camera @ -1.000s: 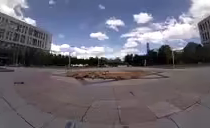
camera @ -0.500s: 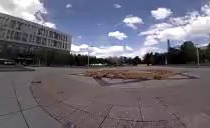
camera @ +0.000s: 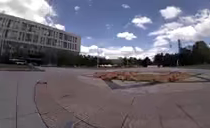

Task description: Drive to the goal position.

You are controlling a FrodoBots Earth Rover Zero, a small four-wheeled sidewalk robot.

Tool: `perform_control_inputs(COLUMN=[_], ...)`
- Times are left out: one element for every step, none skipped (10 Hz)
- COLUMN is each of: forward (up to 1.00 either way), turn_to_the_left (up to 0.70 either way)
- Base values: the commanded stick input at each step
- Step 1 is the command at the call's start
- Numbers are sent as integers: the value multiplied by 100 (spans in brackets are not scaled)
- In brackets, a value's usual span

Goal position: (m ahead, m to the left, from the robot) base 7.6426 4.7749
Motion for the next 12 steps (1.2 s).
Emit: perform_control_inputs(forward=[70, 70, 70, 70, 70, 70, 70, 70, 70, 70, 70, 70], turn_to_the_left=[0, 0, 0, 0, 2, 2, 3, 6, 16, 27, 30, 16])
